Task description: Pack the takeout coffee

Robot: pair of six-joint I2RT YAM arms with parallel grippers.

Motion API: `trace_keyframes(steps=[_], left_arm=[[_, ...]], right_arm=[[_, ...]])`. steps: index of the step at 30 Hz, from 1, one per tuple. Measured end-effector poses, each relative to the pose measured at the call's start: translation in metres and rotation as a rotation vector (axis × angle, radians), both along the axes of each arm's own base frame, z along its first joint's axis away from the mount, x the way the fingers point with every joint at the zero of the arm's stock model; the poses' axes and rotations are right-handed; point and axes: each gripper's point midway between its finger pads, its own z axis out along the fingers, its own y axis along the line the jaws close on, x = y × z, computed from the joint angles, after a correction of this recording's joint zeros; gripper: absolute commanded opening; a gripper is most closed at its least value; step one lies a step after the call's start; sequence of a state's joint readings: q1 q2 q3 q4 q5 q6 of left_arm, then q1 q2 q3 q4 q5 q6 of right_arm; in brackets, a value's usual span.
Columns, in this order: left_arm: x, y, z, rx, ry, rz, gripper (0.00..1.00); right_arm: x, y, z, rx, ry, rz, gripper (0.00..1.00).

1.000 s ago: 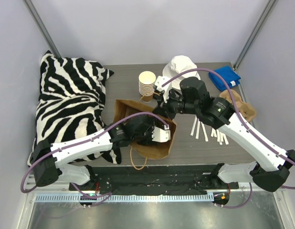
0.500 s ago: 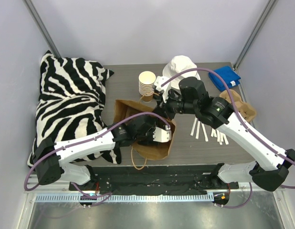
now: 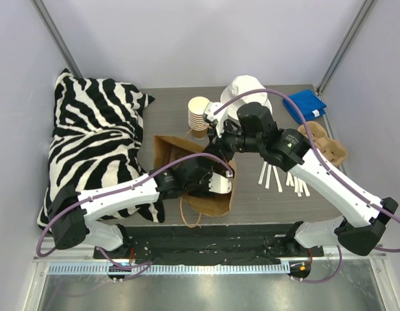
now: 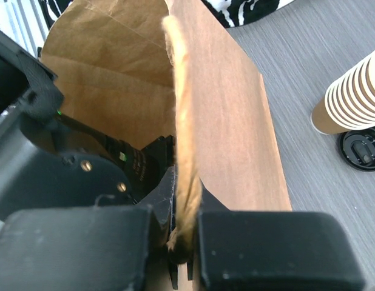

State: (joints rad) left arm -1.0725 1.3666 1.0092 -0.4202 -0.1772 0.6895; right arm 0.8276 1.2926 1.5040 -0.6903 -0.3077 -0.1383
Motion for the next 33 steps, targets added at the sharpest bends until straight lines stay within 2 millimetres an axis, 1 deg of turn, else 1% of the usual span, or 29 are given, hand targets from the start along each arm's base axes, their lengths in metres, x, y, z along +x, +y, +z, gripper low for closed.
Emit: trace_keyframes(steps=[8, 13, 17, 21, 25, 30, 33], left_arm=[[0.005, -0.001, -0.01, 0.034, -0.005, 0.005, 0.0], [0.011, -0.002, -0.012, 0.049, -0.006, 0.005, 0.0], [0.021, -0.006, -0.011, 0.062, 0.011, 0.012, 0.0], [0.029, -0.008, -0.011, 0.083, 0.04, 0.01, 0.0], [0.031, -0.008, -0.014, 0.111, 0.068, -0.003, 0.0], [0.038, -0.011, -0.015, 0.139, 0.111, -0.023, 0.02], [0.042, -0.014, -0.017, 0.153, 0.14, -0.041, 0.02]], right_arm=[[0.003, 0.005, -0.005, -0.015, 0.04, -0.008, 0.01], [0.011, 0.002, -0.008, -0.014, 0.083, -0.028, 0.01], [0.024, -0.001, -0.006, -0.011, 0.132, -0.05, 0.01], [0.037, 0.0, -0.008, -0.009, 0.181, -0.047, 0.01], [0.043, 0.004, -0.012, -0.014, 0.216, -0.03, 0.01], [0.057, -0.002, -0.012, -0.011, 0.237, -0.049, 0.01], [0.069, -0.005, -0.013, -0.006, 0.25, -0.067, 0.01]])
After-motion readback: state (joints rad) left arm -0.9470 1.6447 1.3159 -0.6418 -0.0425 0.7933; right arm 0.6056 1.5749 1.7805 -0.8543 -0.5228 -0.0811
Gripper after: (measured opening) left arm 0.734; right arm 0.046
